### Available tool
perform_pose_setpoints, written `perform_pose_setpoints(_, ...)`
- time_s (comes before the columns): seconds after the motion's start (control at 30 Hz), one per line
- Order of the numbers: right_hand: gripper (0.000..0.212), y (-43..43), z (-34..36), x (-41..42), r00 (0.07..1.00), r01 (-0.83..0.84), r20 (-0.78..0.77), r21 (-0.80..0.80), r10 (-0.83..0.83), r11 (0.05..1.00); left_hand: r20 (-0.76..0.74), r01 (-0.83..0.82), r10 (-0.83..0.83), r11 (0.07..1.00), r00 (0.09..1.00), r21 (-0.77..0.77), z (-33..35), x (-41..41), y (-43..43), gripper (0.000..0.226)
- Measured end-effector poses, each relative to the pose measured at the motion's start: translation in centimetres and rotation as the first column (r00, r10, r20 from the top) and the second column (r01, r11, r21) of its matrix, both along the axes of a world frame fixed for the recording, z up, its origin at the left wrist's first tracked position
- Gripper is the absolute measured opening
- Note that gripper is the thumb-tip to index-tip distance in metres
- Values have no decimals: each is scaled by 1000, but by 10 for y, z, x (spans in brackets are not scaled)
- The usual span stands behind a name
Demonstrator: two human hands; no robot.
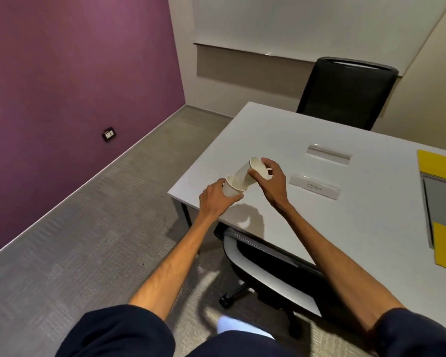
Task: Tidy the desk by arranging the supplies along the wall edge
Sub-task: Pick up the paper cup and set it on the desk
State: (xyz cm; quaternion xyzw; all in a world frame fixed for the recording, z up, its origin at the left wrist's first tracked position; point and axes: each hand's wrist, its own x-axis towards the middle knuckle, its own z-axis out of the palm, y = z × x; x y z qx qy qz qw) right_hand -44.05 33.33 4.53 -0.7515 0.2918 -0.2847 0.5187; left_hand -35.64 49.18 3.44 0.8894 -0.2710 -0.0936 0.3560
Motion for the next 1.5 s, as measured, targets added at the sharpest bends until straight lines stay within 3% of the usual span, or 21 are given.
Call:
perform_pose_setpoints(0.4, 57, 24, -56, 141, 986, 154, -62, -3, -154, 988, -132, -75, 90, 990, 987, 117, -49, 134, 29, 73)
perform_pose_setpoints(0.67, 69, -13, -81, 207, 939, 282, -204, -5, -277, 960, -193, 32, -4, 990, 981, 141, -62, 228, -7, 80)
perform_pose_setpoints(0.9, 75, -43, -89, 209, 853, 404, -355, -14, -382, 915, -204, 212, -171, 957, 964, 198, -68, 257, -63, 81)
perform_pose_setpoints(1.17, 75, -97, -98, 187, 705, 562, -474, -81, -528, 823, -221, 391, -356, 910, 908, 139, -85, 277, -123, 74)
perform_pose_setpoints(1.5, 80, -140, -102, 197, 587, 678, -557, -57, -587, 733, -187, 485, -460, 865, 868, 126, -98, 312, -147, 73)
